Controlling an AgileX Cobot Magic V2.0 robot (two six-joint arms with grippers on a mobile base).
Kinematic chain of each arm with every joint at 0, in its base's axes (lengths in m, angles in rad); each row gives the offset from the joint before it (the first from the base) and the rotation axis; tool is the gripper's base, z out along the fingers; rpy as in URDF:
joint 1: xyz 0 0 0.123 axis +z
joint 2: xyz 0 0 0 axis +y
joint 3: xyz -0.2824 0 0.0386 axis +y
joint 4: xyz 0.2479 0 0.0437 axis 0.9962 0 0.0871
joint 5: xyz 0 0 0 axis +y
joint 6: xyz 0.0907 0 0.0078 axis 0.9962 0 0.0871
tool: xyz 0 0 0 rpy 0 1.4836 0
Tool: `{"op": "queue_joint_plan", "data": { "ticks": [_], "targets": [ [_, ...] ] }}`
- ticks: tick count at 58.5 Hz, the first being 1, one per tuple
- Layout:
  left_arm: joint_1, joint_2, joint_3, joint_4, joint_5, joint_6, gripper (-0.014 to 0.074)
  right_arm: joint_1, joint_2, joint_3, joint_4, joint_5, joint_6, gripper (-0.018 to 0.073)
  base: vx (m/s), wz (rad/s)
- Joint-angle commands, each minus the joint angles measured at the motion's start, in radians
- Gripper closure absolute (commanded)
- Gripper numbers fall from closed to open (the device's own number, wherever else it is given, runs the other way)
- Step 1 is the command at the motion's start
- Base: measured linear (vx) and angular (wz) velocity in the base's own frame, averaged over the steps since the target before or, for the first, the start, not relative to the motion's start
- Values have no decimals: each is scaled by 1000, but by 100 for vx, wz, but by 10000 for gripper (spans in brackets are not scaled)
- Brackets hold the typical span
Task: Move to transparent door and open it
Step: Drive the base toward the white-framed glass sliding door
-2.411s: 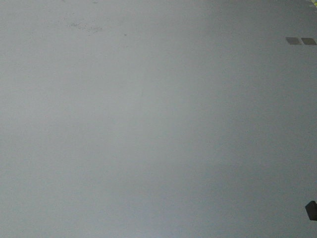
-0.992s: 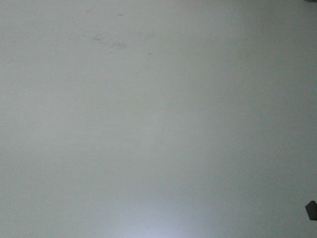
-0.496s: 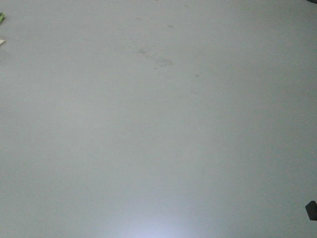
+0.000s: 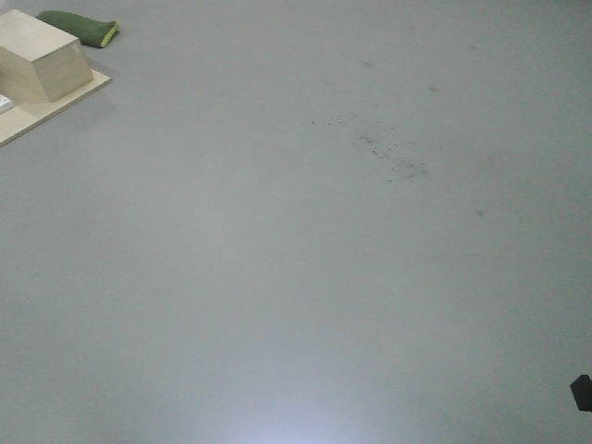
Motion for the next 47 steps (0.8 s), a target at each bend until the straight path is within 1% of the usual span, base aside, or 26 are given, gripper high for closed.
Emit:
{"op": "queue_joint_plan", "data": {
  "ticks": [1,47],
  "targets": [
    [-4,-13,31,-2,-84,-8,602,-2,-15,15,-10,-86,-3,567,65,53],
    [-4,-13,31,-2,-84,-8,602,-2,-15,15,-10,-86,-3,567,66,54]
  ]
}}
